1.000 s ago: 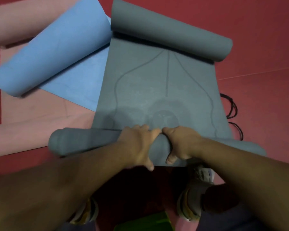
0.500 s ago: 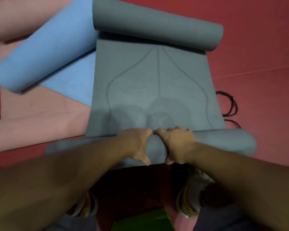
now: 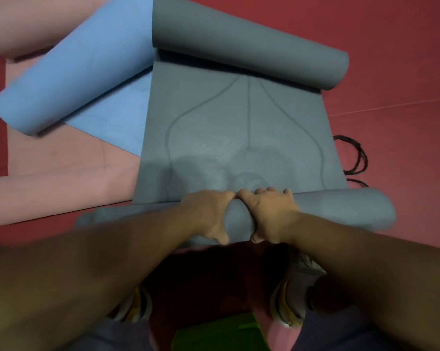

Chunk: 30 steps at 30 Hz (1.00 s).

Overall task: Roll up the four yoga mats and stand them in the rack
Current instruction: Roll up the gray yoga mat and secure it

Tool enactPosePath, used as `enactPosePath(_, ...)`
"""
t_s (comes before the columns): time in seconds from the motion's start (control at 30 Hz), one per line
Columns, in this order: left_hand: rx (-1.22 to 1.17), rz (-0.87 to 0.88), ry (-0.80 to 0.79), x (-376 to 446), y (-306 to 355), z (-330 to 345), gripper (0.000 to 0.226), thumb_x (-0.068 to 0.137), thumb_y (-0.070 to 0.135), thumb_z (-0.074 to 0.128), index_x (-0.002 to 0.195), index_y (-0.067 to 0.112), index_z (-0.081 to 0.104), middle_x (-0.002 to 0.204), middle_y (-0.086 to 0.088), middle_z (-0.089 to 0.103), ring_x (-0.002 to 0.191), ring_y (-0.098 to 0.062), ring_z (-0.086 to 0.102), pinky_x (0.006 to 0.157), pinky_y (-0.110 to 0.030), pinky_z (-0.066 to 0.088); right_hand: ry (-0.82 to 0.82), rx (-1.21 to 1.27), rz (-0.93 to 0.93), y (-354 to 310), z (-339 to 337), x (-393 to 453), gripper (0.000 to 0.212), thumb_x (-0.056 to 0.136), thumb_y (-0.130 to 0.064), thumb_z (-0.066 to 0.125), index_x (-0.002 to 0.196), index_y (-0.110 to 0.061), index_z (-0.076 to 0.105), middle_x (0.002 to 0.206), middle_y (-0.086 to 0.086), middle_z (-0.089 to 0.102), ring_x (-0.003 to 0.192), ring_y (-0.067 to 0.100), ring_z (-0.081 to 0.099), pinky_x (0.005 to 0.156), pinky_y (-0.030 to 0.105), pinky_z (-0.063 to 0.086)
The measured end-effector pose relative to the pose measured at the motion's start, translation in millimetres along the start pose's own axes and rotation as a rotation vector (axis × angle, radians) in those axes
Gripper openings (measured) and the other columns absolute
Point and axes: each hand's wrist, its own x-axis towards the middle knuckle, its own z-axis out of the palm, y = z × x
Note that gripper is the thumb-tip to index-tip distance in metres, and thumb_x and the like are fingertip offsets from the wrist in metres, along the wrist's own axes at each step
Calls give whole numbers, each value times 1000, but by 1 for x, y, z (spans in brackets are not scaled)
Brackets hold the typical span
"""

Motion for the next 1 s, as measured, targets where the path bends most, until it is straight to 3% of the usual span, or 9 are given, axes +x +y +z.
enactPosePath(0.13, 285, 13, 223, -7, 10, 30, 130, 61, 59, 84, 156, 35, -1, 141, -1, 46, 122, -30, 51, 100, -51, 41, -84, 134, -9, 12, -4, 9, 108, 52, -47, 91, 144, -41, 34, 126, -3, 63, 117, 26, 60, 96, 42, 50)
enactPosePath(0.2, 275, 21, 213, -3, 4, 41, 127, 59, 56, 86, 154, 36, 4, 139, -2, 50, 119, -29, 53, 98, -49, 43, -115, 162, -14, 10, 1, 11, 106, 51, -52, 91, 142, -40, 37, 128, -4, 62, 119, 25, 58, 99, 40, 49)
enactPosePath(0.33, 50, 29, 111, 11, -16, 29, 95, 53, 52, 87, 135, 42, 40, 121, 7, 64, 108, -23, 64, 90, -40, 53, 2, -47, 70, -6, 15, 5, 115, 56, -59, 87, 148, -28, 27, 139, 7, 43, 133, 34, 37, 111, 71, 21)
enactPosePath(0.4, -61, 29, -24, 18, -23, 19, 95, 50, 52, 90, 135, 42, 47, 123, 11, 64, 109, -19, 64, 92, -35, 52, -3, -117, 57, -7, 20, 3, 124, 54, -57, 89, 152, -30, 17, 142, 8, 37, 135, 34, 35, 110, 74, 18)
enactPosePath(0.53, -158, 37, -175, 27, -22, 20, 113, 52, 50, 94, 149, 35, 38, 140, 4, 56, 121, -20, 57, 103, -34, 47, -9, -81, 34, 1, 29, 11, 110, 58, -42, 90, 146, -34, 26, 139, 5, 46, 128, 31, 44, 106, 62, 33)
enactPosePath(0.63, -31, 18, -87, 27, -12, 26, 116, 51, 54, 88, 148, 44, 24, 137, -4, 48, 119, -28, 56, 99, -47, 50, -41, -25, 41, 9, 27, 20, 100, 58, -40, 89, 141, -37, 34, 133, -1, 54, 124, 29, 49, 101, 54, 39)
enactPosePath(0.73, 261, 9, 55, 19, 2, 38, 125, 53, 59, 90, 151, 39, 15, 131, -10, 44, 116, -32, 53, 91, -47, 45, -89, 45, 49, 16, 24, 29, 100, 56, -46, 88, 141, -42, 37, 132, -7, 58, 123, 26, 53, 100, 50, 42)
enactPosePath(0.83, 277, -21, 116, 18, -1, 61, 122, 61, 46, 91, 153, 33, 12, 133, -13, 47, 116, -32, 53, 92, -44, 43, -76, 34, 47, 10, 37, 33, 106, 59, -51, 85, 148, -42, 29, 141, -3, 50, 129, 28, 47, 106, 54, 37)
enactPosePath(1.0, 85, 37, 104, 33, -25, 62, 109, 58, 48, 88, 148, 41, 26, 131, 0, 61, 113, -26, 63, 94, -39, 52, 56, -95, 55, -1, 63, 25, 128, 59, -56, 85, 154, -33, 2, 148, 11, 26, 139, 34, 25, 111, 68, 20)
